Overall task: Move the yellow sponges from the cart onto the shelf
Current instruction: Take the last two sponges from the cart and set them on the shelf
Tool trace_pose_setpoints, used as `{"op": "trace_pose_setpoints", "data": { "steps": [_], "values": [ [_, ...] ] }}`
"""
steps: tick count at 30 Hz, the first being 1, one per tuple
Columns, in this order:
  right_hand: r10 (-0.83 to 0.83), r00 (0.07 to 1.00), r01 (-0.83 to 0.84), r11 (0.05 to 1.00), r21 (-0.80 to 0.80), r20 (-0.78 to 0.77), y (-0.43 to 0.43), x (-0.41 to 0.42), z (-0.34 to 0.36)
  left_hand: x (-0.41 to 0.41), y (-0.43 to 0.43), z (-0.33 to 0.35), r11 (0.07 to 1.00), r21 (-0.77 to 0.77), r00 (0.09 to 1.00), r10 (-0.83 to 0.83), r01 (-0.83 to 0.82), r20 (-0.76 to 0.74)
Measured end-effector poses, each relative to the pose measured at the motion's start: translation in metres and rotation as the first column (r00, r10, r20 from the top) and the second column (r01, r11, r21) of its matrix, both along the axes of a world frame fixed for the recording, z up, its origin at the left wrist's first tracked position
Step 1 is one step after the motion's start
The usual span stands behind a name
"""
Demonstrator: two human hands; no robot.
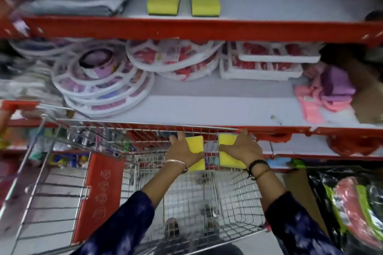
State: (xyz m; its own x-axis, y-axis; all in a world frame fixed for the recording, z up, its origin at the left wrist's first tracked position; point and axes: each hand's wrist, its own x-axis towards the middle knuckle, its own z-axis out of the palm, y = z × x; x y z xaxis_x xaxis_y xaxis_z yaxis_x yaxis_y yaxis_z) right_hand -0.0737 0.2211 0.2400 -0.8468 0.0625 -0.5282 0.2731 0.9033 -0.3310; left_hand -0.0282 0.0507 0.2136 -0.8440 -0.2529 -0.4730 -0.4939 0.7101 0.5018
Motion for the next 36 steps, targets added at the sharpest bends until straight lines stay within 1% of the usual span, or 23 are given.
{"op": "trace_pose_setpoints", "data": {
  "steps": [6, 12, 14, 20, 24, 25, 28, 32, 36],
  "values": [
    [0.025, 0.99, -0.029, 0.999, -0.027, -0.139, 0.011, -0.035, 0.09, -0.047, -0.002, 0.088, 0.998, -0.049, 0.991, -0.042, 0.036, -0.129],
    [0.054, 0.966, -0.059, 0.998, -0.013, -0.254, 0.024, -0.067, 0.167, -0.101, -0.009, 0.168, 0.998, -0.026, 0.966, -0.061, 0.056, -0.253],
    [0.06, 0.951, -0.064, 0.998, -0.005, -0.303, 0.029, -0.08, 0.19, -0.117, -0.007, 0.196, 0.996, -0.062, 0.95, -0.084, 0.068, -0.302],
    [0.069, 0.888, -0.076, 0.997, 0.002, -0.455, 0.04, -0.127, 0.251, -0.173, 0.008, 0.267, 0.989, -0.106, 0.924, -0.134, 0.102, -0.357],
    [0.024, 0.868, -0.044, 0.999, -0.029, -0.496, 0.04, -0.167, 0.276, -0.216, 0.025, 0.298, 0.991, -0.059, 0.925, -0.131, 0.118, -0.357],
    [0.015, 0.866, -0.042, 0.998, -0.043, -0.5, 0.039, -0.177, 0.279, -0.228, 0.029, 0.303, 0.991, -0.069, 0.925, -0.129, 0.112, -0.357],
    [-0.008, 0.867, -0.032, 0.997, -0.073, -0.498, 0.036, -0.204, 0.279, -0.255, 0.041, 0.306, 0.983, -0.149, 0.928, -0.154, 0.109, -0.339],
    [-0.015, 0.893, -0.016, 0.998, -0.066, -0.45, 0.036, -0.233, 0.267, -0.281, 0.054, 0.298, 0.966, -0.235, 0.956, -0.166, 0.109, -0.241],
    [-0.012, 0.91, -0.006, 0.999, -0.043, -0.413, 0.036, -0.254, 0.253, -0.296, 0.061, 0.288, 0.955, -0.28, 0.975, -0.151, 0.101, -0.164]
  ]
}}
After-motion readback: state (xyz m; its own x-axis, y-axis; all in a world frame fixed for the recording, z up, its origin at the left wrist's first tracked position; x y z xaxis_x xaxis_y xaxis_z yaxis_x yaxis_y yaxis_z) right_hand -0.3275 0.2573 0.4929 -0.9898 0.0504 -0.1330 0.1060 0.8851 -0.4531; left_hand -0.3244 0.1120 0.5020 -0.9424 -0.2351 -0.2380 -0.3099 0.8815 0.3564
